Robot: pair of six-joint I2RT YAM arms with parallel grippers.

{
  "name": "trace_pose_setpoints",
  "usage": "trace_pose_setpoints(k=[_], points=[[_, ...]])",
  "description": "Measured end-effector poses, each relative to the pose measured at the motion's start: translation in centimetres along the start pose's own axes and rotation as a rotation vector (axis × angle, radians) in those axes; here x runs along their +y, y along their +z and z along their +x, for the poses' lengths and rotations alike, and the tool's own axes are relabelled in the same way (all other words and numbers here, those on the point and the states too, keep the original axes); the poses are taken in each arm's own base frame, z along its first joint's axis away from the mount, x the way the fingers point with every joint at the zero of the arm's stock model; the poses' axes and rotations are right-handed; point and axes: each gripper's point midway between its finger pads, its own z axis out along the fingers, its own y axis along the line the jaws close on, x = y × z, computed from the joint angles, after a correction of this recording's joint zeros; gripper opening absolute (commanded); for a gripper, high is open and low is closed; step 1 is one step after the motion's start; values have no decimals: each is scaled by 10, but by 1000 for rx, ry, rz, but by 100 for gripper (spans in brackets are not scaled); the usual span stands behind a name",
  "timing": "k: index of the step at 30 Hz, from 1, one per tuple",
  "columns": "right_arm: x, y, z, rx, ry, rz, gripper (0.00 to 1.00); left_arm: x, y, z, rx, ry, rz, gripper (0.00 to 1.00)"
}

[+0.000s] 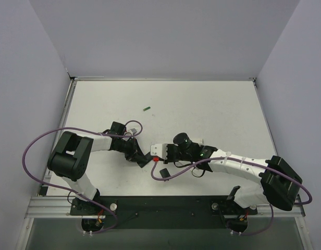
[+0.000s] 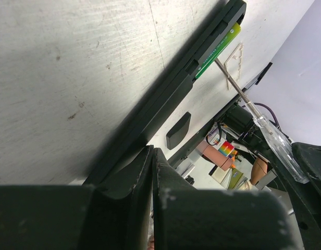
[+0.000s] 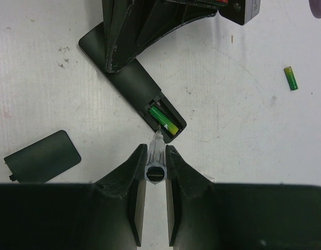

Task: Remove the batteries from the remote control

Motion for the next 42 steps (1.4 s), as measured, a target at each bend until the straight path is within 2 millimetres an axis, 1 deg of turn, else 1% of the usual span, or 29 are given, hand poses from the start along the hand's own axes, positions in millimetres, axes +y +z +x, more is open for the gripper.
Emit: trace_pose_setpoints(k=[8,14,25,36,42], points=[[8,3,-3,7,-33,30,0,0,0,1,6,-3,2,13],[12,0,-1,11,-44,55,0,0,1,1,9,-5,2,13],[20,0,0,10,-31,109,0,0,2,1,15,-6,2,13],[24,0,-1,11,-18,149,0,0,2,1,18,-10,-2,13],[30,-2,1,8,-3,180,0,0,2,2,19,-11,-2,14]])
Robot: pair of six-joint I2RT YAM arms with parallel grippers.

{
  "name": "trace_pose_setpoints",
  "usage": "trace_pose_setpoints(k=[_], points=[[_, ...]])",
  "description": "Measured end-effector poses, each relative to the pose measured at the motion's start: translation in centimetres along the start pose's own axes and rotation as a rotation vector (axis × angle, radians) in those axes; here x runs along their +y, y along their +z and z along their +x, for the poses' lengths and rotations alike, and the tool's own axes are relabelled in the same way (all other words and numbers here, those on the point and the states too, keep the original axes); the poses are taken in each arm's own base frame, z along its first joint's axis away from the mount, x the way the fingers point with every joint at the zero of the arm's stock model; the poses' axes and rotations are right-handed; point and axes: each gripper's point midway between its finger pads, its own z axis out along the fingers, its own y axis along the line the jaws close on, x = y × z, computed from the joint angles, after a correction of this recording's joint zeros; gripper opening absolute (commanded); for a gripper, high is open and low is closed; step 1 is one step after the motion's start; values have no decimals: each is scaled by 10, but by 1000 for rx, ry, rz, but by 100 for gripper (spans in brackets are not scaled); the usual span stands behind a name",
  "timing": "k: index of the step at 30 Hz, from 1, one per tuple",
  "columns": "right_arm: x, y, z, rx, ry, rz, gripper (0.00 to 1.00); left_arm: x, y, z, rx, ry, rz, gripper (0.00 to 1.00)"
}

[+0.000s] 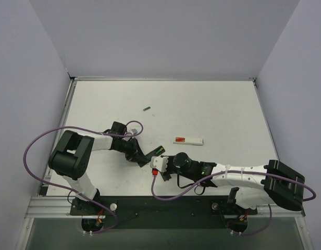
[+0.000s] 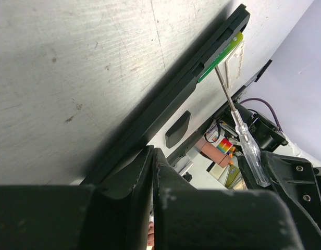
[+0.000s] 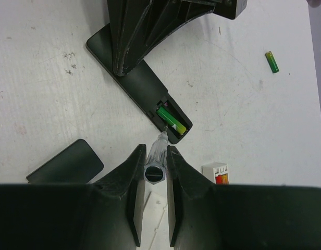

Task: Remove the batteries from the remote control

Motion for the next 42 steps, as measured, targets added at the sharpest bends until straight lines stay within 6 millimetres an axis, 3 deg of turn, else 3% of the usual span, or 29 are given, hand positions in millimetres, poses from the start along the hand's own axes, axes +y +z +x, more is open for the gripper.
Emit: trace_pose_setpoints(k=[24,42], points=[[4,-9,8,-43,268,172,0,0,1,1,5,-11,0,14],[4,-11,11,-57,342,216,0,0,1,0,5,-31,0,14]])
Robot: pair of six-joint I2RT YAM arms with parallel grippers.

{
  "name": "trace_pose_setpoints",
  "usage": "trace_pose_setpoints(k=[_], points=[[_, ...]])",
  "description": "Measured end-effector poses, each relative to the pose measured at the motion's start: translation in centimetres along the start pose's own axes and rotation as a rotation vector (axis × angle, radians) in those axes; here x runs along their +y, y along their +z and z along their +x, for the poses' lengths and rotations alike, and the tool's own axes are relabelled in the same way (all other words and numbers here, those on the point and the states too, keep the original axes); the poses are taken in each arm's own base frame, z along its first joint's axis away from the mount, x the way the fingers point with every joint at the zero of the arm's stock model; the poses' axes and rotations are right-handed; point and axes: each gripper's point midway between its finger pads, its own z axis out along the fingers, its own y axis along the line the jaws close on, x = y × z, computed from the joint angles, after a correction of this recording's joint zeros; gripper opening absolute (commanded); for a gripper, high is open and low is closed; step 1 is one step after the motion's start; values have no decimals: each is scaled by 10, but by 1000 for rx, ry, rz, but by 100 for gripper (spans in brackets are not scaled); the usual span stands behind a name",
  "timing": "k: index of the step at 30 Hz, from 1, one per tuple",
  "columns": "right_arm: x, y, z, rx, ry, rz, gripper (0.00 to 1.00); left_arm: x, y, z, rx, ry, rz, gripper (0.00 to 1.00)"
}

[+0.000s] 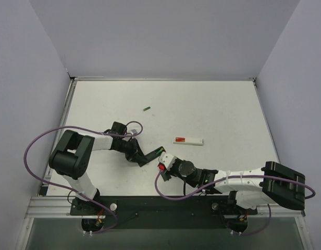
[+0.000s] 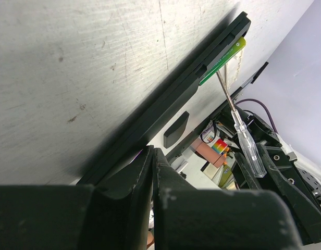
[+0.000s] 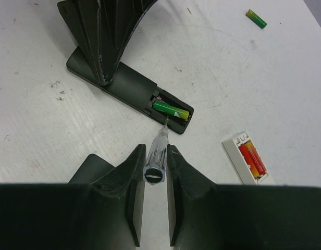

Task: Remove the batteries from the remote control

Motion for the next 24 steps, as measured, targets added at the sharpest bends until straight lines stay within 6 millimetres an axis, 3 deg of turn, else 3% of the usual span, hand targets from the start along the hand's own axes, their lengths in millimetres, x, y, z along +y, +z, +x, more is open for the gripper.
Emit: trace_pose_setpoints(k=[24], points=[[-5,11,2,-26,104,38,0,-2,5,2,18,-12,7,14]])
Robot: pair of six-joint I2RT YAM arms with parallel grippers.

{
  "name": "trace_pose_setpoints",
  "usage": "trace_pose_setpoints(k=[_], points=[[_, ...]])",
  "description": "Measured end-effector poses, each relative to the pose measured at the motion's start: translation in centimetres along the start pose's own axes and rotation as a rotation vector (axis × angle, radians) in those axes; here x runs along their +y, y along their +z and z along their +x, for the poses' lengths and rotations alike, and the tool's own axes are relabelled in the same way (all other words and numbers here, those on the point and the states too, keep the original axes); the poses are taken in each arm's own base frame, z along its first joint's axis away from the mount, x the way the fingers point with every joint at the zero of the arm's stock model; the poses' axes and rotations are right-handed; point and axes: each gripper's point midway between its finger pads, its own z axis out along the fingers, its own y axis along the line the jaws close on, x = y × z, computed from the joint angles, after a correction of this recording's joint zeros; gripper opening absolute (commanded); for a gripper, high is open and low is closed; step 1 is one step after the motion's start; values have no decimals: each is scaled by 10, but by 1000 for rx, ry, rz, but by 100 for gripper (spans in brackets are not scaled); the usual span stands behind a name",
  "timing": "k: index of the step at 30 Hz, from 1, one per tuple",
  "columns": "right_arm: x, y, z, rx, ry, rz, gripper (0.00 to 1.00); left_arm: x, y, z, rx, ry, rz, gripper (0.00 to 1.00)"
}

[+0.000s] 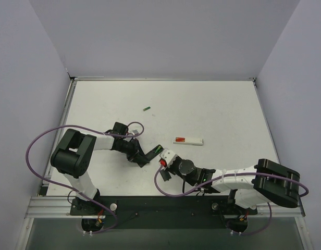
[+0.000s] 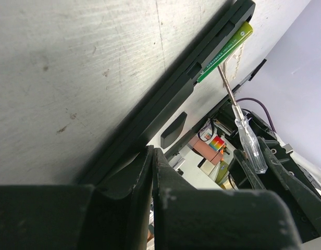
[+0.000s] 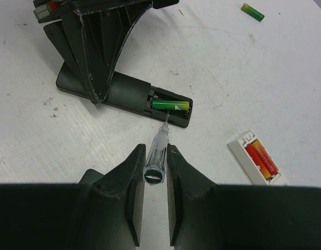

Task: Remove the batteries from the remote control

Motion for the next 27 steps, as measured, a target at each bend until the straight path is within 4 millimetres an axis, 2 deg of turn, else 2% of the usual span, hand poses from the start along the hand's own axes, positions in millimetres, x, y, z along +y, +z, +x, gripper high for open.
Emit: trace_pose_setpoints(k=[5,10,12,19,27], points=[[3,-4,10,18,11,-10,0,0,1,0,5,-2,3,14],[7,-16,46,111,13,-31,0,0,1,0,7,-1,3,14],[9,-18,51,128,16,-39,0,0,1,0,7,-1,3,14],[9,-17,46,144,6,-45,0,-6,0,-7,-16,14,0,17],[5,-13,15,124,-16,-90,0,-30,-6,-42,-130,74,-20,19]])
